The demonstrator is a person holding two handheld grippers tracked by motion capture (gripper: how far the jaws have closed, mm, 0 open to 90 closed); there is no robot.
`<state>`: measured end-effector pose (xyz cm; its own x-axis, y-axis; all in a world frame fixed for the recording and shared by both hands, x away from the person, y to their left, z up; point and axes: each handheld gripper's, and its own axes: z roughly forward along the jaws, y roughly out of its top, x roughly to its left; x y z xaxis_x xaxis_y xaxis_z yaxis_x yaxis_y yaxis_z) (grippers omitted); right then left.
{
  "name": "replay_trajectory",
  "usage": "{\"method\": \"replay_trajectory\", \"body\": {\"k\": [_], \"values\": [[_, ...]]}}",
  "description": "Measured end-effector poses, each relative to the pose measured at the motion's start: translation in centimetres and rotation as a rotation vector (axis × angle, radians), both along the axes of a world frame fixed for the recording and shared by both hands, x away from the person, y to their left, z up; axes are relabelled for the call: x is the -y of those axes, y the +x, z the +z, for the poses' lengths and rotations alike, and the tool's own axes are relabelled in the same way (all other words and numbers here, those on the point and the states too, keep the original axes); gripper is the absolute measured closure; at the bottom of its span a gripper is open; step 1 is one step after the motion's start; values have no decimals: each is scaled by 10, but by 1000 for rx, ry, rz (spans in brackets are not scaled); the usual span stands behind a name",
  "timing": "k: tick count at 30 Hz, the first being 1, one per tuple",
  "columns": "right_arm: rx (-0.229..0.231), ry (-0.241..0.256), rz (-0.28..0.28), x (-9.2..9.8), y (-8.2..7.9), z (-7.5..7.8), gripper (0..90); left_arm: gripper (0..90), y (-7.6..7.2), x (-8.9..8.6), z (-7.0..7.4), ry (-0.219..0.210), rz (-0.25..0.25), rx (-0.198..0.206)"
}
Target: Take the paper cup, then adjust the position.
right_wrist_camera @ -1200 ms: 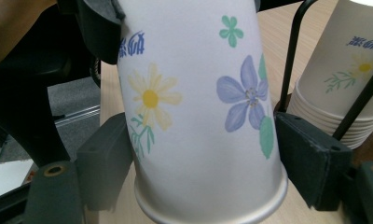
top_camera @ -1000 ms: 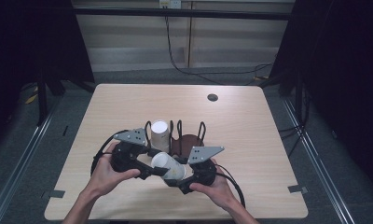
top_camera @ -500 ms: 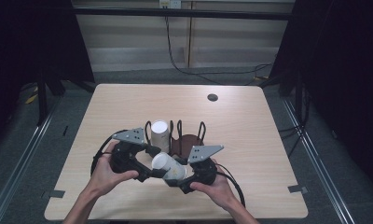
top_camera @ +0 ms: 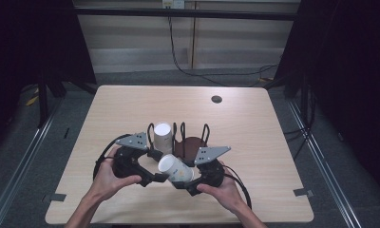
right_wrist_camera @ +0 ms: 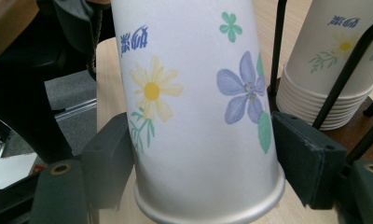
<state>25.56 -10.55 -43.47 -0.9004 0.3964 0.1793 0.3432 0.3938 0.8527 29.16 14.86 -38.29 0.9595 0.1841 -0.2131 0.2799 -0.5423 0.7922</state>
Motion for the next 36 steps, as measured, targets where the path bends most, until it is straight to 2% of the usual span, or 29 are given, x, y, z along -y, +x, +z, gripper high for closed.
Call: {"method": "replay_trajectory", "body": {"k": [8,16,19,21,25,29,32,36], "values": [[-11,-33,-22,8,4,2,250,183,0,1,-5,35,16,36],[-32,-72,-18,13,8,5,252,174,1,-2,-7,45,26,44],[-43,-67,-17,14,8,7,252,175,1,-1,-9,55,25,46],[-38,-86,-11,15,7,8,252,174,1,-1,-9,63,37,54],[-41,-115,-12,16,8,10,252,181,0,1,-11,64,30,60],[-49,-141,-8,17,9,11,253,183,-1,2,-12,67,28,54],[-53,-164,-2,16,8,10,253,196,0,4,-13,94,10,53],[-69,-207,1,15,7,10,254,187,-2,10,-14,101,5,52]]}}
